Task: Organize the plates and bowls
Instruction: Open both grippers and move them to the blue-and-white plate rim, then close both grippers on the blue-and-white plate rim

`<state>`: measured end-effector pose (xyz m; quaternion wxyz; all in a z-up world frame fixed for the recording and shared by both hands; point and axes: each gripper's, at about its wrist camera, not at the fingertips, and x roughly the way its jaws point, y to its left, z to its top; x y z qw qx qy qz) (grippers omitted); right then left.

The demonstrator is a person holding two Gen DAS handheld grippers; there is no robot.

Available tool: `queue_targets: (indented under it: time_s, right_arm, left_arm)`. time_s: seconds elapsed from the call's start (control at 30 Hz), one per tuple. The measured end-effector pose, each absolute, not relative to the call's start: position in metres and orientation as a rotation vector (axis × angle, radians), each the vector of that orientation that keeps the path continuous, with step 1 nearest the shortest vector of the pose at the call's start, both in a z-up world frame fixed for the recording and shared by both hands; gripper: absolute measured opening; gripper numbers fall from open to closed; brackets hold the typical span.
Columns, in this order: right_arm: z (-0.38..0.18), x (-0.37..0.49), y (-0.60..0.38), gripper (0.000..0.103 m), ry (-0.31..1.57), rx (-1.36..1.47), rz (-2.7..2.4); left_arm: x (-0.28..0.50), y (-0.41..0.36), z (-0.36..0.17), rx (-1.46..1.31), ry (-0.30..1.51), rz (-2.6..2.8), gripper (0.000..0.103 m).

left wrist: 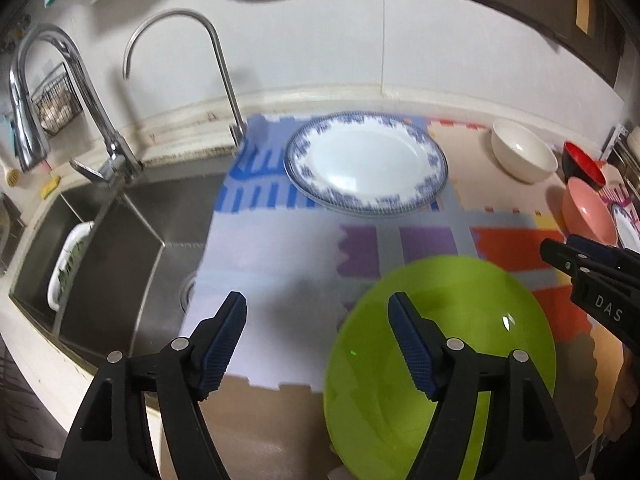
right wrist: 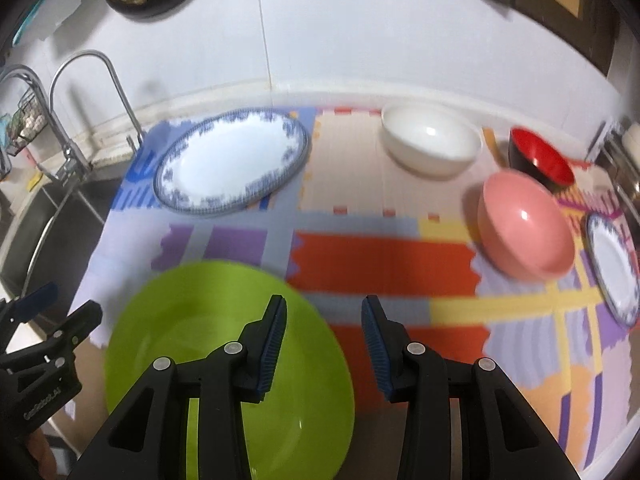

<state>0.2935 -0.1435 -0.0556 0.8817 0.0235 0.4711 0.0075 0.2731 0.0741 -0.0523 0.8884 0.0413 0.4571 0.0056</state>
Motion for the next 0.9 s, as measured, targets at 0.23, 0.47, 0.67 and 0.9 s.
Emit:
queue_targets:
  time_s: [0.23, 0.47, 0.67, 0.9]
  right_arm:
    - [-0.044, 0.32, -0.133, 0.043, 0.962, 0.062, 0.076]
    - [-0.039, 0.35, -0.119, 0.05, 0.956, 0.038, 0.107]
    - [-0.033, 0.379, -0.112, 0.05, 0.92, 0.003, 0.1]
    - [-0.039, 0.415, -0.11, 0.05, 0.919, 0.003, 0.096]
  left_arm:
    - [0.296, 0.082, -0.032, 0.12, 0.902, 0.026, 0.076]
    - [0.329, 0.094, -0.025, 0.123, 0.892, 0.03, 0.077]
    - [0.361, 0.102, -0.026, 0.105, 0.893, 0.028, 0.077]
    - [0.391, 0.104, -0.032, 0.122, 0.89, 0.033, 0.077]
